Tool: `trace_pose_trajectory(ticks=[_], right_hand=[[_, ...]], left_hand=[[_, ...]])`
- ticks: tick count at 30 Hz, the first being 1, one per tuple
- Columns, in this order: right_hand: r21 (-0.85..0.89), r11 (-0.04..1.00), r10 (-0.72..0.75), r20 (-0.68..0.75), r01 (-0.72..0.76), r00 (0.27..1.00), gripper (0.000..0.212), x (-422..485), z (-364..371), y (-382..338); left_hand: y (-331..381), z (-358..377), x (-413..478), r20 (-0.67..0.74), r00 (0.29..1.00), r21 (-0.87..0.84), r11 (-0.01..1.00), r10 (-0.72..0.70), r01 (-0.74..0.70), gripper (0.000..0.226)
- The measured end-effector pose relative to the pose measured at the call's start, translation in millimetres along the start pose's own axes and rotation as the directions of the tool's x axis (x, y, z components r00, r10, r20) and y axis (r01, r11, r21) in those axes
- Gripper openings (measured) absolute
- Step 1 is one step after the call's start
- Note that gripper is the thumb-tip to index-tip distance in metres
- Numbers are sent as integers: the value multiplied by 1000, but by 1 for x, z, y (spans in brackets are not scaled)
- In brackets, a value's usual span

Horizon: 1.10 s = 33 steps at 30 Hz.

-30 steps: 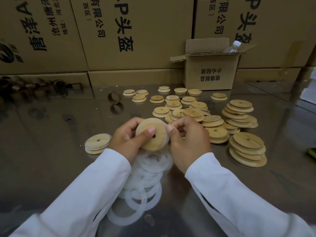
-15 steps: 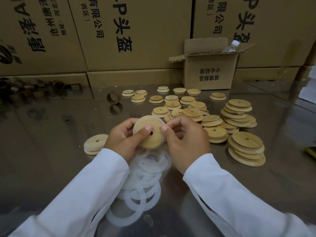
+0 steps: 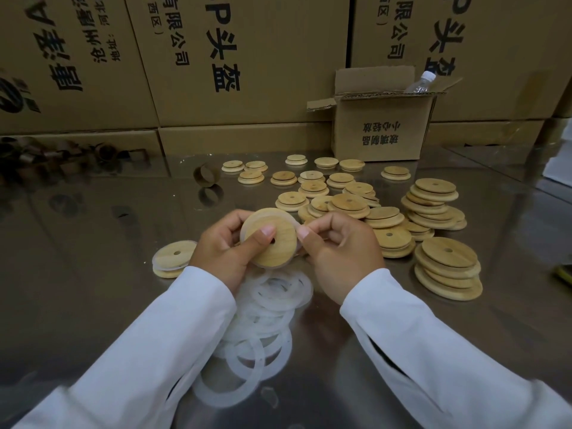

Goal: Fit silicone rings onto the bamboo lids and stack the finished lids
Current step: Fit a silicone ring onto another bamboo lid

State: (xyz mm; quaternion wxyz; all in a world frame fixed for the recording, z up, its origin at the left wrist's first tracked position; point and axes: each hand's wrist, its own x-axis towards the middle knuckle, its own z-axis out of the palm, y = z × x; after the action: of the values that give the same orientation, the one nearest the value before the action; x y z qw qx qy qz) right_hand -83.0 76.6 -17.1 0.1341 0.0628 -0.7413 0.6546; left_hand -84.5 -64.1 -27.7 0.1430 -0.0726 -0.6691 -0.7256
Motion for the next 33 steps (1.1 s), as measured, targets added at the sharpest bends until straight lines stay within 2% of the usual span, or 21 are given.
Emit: trace_pose_trajectory(ticks=[8, 14, 20, 33], right_hand=[[-6, 999, 40, 59, -39, 997, 12, -1, -1, -2], [-43, 999, 21, 65, -19, 998, 22, 0, -3, -1], [-81, 997, -2, 63, 7, 998, 22, 0, 0, -2], [-24, 1000, 1, 74, 1, 997, 21, 0, -3, -3]], left_hand=[[0, -3, 1, -41, 999, -42, 999, 2, -4, 13], [-2, -2, 1, -24, 1000, -19, 1000, 17, -18, 8], [-2, -2, 2, -2, 1000, -15, 1000, 26, -26, 4], [0, -2, 1, 9, 1000, -15, 1000, 21, -21, 24]])
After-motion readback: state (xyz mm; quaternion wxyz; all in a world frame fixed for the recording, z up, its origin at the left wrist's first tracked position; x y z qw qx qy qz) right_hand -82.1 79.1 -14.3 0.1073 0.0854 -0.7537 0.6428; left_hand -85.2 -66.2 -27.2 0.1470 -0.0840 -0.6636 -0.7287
